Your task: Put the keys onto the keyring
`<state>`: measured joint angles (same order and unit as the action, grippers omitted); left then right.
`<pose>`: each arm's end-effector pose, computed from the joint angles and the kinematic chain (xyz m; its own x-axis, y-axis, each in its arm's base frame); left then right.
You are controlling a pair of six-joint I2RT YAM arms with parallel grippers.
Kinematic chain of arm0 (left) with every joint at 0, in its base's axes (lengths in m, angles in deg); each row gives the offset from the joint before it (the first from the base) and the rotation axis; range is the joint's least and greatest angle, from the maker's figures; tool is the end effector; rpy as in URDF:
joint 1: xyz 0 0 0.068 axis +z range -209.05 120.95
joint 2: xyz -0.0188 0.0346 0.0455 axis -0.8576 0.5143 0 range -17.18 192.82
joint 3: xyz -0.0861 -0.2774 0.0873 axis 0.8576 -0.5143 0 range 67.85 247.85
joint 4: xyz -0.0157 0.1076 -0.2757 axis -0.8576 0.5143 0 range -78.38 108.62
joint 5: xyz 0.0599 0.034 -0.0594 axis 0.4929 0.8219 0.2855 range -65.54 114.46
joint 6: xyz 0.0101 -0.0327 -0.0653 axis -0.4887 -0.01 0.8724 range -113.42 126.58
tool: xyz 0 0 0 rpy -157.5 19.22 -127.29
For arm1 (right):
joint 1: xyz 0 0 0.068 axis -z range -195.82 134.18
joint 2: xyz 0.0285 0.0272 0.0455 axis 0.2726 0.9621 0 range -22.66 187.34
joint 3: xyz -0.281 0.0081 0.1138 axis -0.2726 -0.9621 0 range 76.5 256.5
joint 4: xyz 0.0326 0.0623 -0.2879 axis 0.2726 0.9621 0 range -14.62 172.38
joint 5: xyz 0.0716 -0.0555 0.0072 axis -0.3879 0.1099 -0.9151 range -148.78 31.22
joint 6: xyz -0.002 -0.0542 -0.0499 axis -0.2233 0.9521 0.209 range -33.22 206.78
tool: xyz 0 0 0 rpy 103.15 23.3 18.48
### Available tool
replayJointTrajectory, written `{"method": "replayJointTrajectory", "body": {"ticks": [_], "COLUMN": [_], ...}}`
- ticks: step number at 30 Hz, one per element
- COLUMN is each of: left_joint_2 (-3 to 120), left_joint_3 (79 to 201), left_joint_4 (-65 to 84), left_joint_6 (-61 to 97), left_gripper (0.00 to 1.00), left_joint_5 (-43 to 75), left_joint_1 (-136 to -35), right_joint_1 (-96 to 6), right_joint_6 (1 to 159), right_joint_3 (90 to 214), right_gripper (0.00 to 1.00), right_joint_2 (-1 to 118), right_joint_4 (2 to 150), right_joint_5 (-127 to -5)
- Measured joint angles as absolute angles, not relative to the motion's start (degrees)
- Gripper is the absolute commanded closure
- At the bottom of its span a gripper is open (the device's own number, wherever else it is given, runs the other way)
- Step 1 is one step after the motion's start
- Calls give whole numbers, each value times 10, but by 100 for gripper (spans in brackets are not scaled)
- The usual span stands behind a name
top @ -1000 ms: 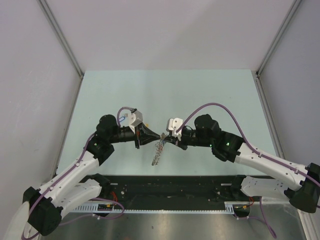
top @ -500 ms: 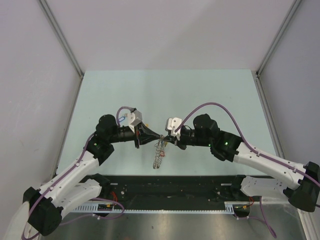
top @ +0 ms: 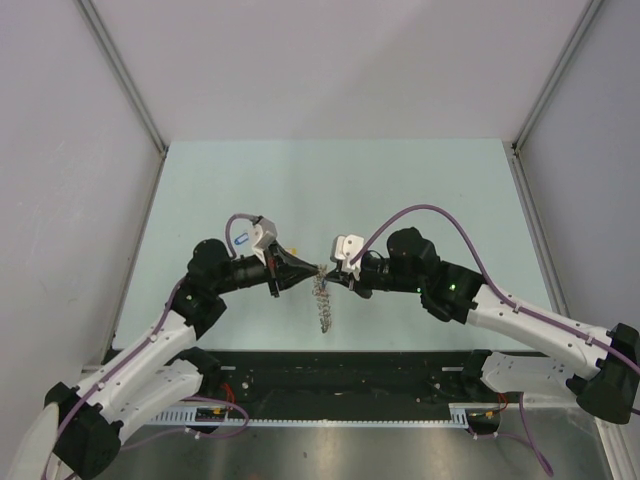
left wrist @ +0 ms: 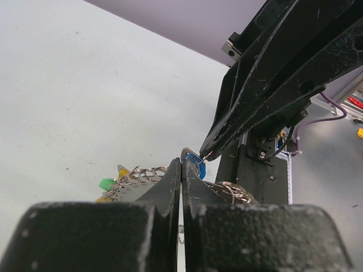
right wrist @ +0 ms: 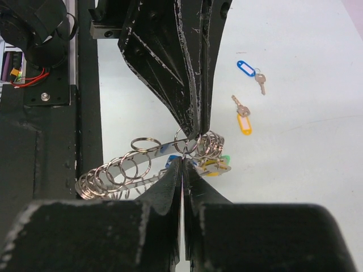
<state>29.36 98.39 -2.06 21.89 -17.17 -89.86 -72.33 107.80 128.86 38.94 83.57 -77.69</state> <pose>0.1718 -0.1501 0.3030 -0.2851 -0.0599 -0.9566 0.9099 0.2969 -0.2898 0.1453 0.2559 0.3477 0.1899 -0.3279 -0.9255 -0.9551 0.1569 -0.2515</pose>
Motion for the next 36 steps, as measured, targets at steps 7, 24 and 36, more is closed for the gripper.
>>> {"method": "replayJointTrajectory", "body": {"ticks": [7, 24, 36], "left_joint_2": [286, 327, 386], "left_joint_3": [975, 1083, 1105], "left_joint_4": [-22, 171, 231], "left_joint_6": [215, -22, -77], "left_gripper": [59, 41, 56], "left_joint_5": [-173, -281, -301], "left_joint_1": [-898, -897, -932], "right_joint_1": [-724, -724, -731], "right_joint_6": [1088, 1115, 1124], "right_joint_3": [1288, 1289, 1291], "right_gripper": [100, 100, 100], "right_joint_2": [380, 368, 369], "right_joint_4": [846, 912, 919], "right_joint_5": [-779, -815, -827]}}
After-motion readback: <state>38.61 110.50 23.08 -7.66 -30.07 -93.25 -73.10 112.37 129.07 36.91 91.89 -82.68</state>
